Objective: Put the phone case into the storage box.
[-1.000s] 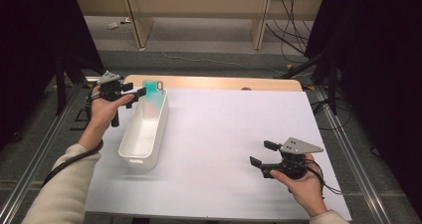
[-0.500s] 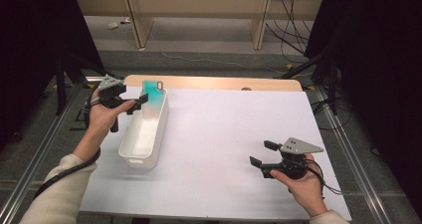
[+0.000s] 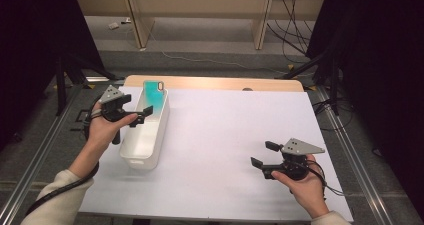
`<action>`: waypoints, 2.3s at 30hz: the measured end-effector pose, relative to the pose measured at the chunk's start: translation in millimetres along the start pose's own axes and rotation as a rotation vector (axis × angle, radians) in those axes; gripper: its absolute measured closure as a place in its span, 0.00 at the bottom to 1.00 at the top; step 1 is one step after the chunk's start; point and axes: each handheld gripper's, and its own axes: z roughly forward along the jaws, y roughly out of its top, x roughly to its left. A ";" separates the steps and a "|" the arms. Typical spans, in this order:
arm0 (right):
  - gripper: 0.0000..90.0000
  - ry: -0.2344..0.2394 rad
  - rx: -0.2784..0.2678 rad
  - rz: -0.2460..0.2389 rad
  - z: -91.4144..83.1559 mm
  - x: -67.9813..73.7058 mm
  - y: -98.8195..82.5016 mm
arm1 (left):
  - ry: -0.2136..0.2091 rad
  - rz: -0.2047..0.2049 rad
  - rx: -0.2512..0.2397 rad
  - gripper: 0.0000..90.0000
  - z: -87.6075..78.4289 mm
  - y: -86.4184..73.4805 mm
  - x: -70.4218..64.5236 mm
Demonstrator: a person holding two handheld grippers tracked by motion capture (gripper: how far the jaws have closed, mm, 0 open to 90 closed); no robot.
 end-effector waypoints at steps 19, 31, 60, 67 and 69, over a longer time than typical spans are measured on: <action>0.23 0.004 0.010 0.009 -0.4 1.4 0.5 | -0.037 0.030 -0.008 0.03 -21.7 -11.3 -22.0; 0.23 -0.006 -0.005 -0.016 0.3 0.7 0.7 | -0.059 0.053 -0.020 0.04 -32.4 -15.7 -36.9; 0.22 0.009 -0.008 0.006 -0.9 2.7 1.0 | -0.180 0.124 -0.057 0.04 -45.2 -45.4 -74.6; 0.22 -0.002 -0.019 -0.019 -1.4 2.6 -0.6 | -0.185 0.140 -0.061 0.04 -47.9 -53.7 -74.2; 0.22 0.009 -0.011 -0.003 -2.3 3.9 -1.4 | -0.188 0.142 -0.060 0.04 -48.3 -56.1 -73.8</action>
